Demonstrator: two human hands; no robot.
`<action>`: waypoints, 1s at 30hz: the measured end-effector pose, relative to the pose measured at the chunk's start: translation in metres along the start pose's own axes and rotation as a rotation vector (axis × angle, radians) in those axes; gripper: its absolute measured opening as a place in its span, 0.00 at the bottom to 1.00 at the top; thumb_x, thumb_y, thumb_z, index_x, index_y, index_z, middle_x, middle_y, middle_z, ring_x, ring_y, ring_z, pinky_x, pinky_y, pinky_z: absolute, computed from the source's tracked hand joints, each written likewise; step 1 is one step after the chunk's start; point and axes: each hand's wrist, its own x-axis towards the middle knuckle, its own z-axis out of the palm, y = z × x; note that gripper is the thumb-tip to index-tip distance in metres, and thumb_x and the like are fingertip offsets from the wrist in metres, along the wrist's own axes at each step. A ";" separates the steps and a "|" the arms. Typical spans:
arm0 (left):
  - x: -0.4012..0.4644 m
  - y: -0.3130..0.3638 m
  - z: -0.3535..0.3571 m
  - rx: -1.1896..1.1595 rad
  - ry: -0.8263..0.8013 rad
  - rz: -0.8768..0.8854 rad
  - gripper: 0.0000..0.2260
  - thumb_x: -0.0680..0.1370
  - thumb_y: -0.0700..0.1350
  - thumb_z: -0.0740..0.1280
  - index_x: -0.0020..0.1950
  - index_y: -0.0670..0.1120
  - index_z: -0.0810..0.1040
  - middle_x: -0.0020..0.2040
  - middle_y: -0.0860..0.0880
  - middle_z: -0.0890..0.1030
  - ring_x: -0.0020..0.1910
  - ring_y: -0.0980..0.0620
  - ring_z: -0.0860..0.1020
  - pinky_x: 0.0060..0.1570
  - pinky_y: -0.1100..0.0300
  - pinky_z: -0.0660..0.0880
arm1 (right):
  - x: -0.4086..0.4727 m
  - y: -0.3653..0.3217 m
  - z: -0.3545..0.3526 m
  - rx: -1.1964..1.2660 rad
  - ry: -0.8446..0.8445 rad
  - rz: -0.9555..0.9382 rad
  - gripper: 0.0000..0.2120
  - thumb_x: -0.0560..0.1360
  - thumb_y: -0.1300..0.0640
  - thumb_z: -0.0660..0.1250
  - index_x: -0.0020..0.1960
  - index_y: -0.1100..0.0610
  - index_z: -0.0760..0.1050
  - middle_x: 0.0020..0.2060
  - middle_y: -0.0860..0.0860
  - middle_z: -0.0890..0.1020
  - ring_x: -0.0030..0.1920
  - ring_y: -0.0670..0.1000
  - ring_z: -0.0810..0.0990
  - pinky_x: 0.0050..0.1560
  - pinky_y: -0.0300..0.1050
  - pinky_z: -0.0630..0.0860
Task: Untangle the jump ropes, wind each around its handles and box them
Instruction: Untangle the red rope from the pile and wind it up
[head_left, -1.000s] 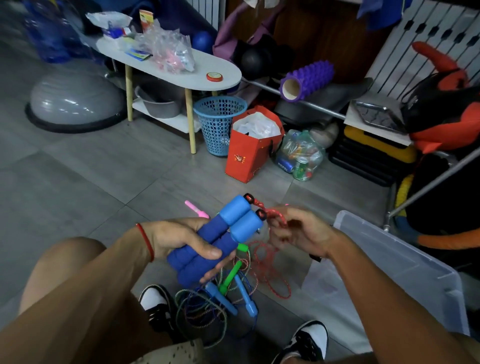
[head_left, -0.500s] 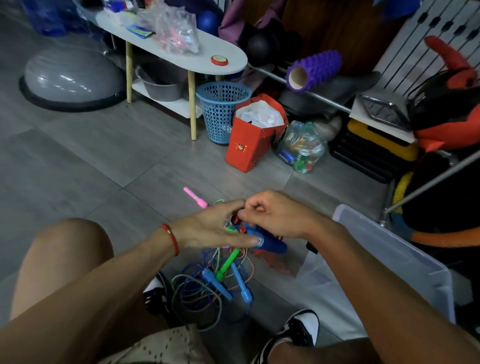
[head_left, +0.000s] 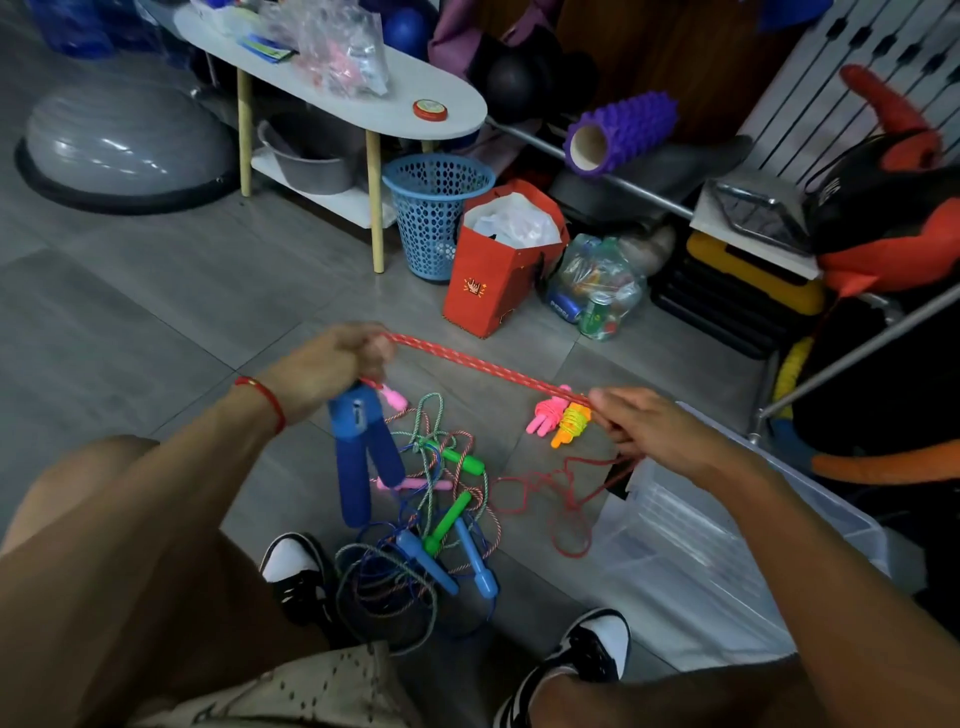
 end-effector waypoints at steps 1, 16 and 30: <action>0.005 -0.002 -0.009 -0.039 0.115 -0.049 0.09 0.83 0.37 0.61 0.43 0.43 0.75 0.37 0.45 0.73 0.36 0.51 0.73 0.40 0.61 0.74 | -0.002 0.007 -0.006 0.038 0.011 0.010 0.20 0.81 0.39 0.59 0.35 0.49 0.65 0.31 0.45 0.62 0.32 0.46 0.59 0.33 0.37 0.62; -0.030 0.017 0.077 -0.496 0.043 -0.139 0.09 0.85 0.39 0.58 0.46 0.42 0.73 0.39 0.39 0.81 0.31 0.50 0.74 0.32 0.62 0.72 | 0.017 -0.061 0.027 -0.331 -0.087 -0.127 0.20 0.84 0.44 0.57 0.39 0.53 0.77 0.35 0.51 0.79 0.35 0.45 0.75 0.40 0.45 0.73; -0.024 0.017 0.056 0.052 0.073 0.065 0.12 0.86 0.42 0.57 0.43 0.48 0.71 0.35 0.51 0.72 0.31 0.61 0.72 0.34 0.66 0.68 | 0.037 -0.034 0.062 -0.122 -0.131 -0.124 0.22 0.81 0.39 0.61 0.37 0.55 0.73 0.23 0.44 0.73 0.26 0.45 0.71 0.35 0.42 0.70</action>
